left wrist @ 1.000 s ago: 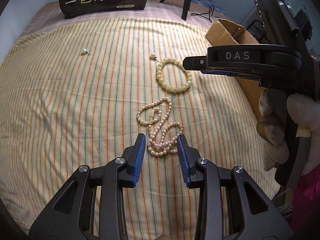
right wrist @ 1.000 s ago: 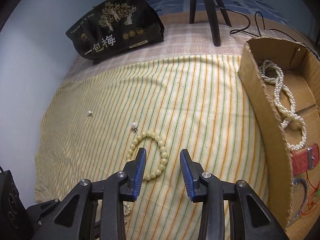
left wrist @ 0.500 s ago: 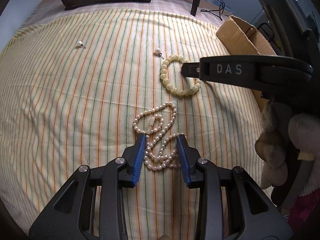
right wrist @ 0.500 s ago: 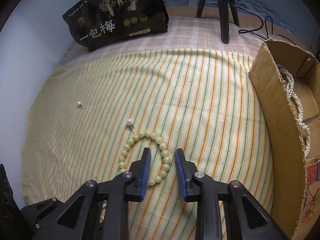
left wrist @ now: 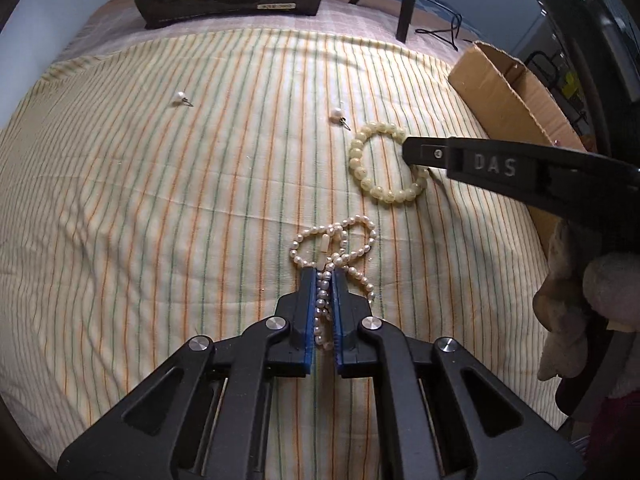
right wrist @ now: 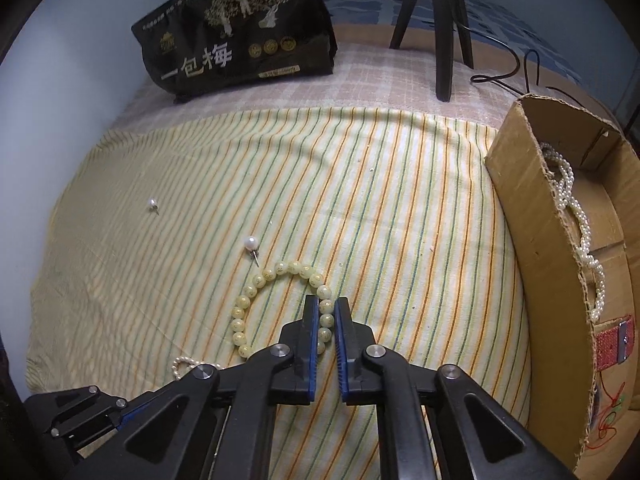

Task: Organize jewelry
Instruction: 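Grasp the small pink pearl necklace with the left tool while the right tool grasps the cream bead bracelet, then carry the pink necklace with the left tool over the box while the right tool carries the bracelet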

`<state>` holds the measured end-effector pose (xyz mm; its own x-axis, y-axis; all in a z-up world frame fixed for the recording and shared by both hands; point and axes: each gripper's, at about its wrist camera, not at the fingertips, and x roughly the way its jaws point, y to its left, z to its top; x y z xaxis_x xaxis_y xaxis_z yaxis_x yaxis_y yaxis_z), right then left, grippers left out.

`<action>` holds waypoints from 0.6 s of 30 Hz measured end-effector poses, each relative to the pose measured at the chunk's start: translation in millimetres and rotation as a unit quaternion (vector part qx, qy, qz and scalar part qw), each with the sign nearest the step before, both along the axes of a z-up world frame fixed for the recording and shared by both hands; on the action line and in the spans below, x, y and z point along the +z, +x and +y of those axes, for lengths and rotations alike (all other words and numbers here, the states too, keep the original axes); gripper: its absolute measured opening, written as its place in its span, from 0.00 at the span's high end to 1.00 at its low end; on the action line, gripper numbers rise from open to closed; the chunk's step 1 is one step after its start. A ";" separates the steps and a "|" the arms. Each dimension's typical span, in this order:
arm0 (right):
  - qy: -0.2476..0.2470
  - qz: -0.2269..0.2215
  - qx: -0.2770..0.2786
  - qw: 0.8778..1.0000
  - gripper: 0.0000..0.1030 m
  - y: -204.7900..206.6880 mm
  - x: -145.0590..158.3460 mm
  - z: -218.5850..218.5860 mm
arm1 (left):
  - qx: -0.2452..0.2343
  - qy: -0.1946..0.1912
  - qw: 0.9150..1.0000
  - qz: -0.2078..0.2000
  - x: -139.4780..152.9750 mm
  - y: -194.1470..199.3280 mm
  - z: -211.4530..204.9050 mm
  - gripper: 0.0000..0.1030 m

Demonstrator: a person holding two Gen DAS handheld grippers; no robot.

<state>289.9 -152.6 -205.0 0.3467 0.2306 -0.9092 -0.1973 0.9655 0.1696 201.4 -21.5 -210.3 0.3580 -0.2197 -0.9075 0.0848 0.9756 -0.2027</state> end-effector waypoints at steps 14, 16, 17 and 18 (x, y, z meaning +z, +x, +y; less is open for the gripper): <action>0.055 -0.045 -0.007 0.997 0.95 -17.4 47.9 -10.5 | 0.021 -0.071 0.996 -0.046 61.0 -10.7 17.6 0.95; 0.059 -0.054 -0.007 0.997 0.95 -22.2 56.9 -11.7 | 0.018 -0.082 0.995 -0.058 73.0 -12.9 16.7 0.95; 0.061 -0.061 -0.008 0.996 0.95 -25.4 62.8 -13.1 | 0.016 -0.086 0.994 -0.065 79.6 -13.8 15.6 0.95; 0.063 -0.065 -0.009 0.996 0.95 -27.5 67.2 -14.6 | 0.014 -0.089 0.993 -0.072 86.9 -16.0 16.4 0.95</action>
